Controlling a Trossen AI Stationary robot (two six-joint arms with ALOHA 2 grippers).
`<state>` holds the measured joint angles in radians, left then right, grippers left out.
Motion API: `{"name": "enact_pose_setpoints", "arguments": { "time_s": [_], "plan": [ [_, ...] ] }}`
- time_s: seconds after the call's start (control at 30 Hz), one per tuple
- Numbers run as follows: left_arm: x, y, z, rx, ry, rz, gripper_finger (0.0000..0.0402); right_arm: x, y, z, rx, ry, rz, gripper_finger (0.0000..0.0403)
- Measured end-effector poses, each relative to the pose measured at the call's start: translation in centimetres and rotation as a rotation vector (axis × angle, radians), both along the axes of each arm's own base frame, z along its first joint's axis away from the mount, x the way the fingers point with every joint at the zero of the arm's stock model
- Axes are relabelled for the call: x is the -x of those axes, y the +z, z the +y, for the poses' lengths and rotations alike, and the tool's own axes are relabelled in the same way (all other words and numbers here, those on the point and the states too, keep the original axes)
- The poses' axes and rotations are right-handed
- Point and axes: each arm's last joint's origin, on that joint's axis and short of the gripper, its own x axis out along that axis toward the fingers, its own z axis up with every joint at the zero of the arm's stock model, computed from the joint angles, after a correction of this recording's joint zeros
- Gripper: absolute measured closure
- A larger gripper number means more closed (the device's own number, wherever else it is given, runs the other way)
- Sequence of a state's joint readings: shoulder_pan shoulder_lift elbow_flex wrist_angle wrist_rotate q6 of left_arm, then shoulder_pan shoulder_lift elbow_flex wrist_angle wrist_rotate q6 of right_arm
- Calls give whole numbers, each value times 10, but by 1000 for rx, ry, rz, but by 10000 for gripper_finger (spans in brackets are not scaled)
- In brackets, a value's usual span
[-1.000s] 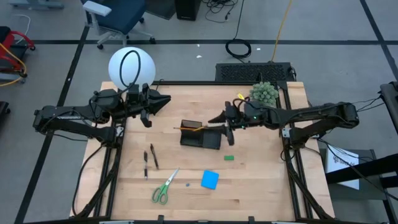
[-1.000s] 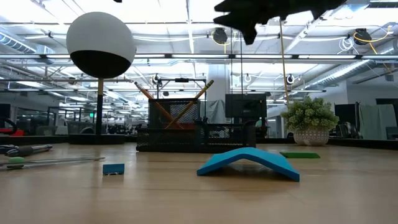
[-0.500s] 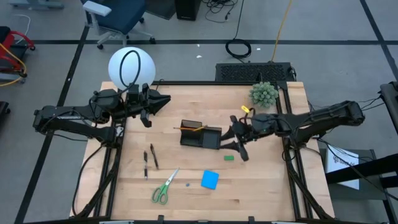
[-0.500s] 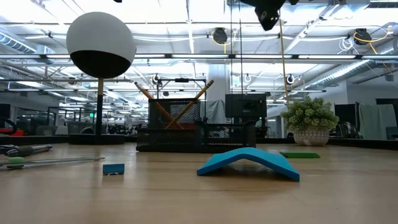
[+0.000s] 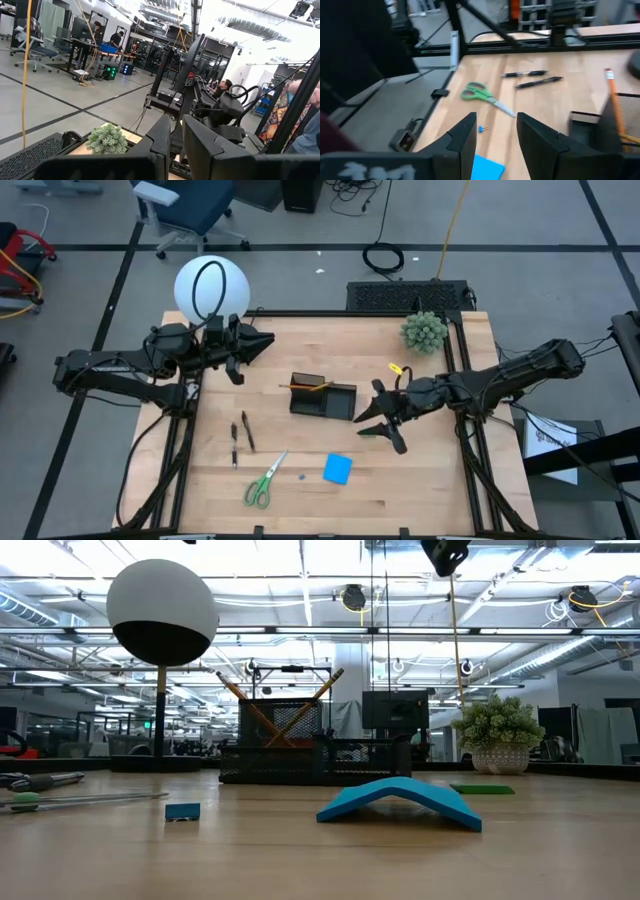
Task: Pick and place office supplies into organizer
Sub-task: Put the blue sticky notes into the of the desk organizer
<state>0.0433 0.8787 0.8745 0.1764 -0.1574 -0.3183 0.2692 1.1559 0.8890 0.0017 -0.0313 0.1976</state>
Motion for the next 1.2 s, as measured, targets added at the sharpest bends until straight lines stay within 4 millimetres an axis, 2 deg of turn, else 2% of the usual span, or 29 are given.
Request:
{"name": "enact_pose_setpoints", "arguments": {
  "time_s": [0.4,0.77,1.2],
  "plan": [
    [0,0,0,0,0,0,355,-4,-3,4,-113,-157,22,270],
    [0,0,0,0,0,0,355,-35,-11,24,-279,-142,-102,270],
    [0,0,0,0,0,0,355,-76,-19,49,-279,-93,-51,270]
  ]
}}
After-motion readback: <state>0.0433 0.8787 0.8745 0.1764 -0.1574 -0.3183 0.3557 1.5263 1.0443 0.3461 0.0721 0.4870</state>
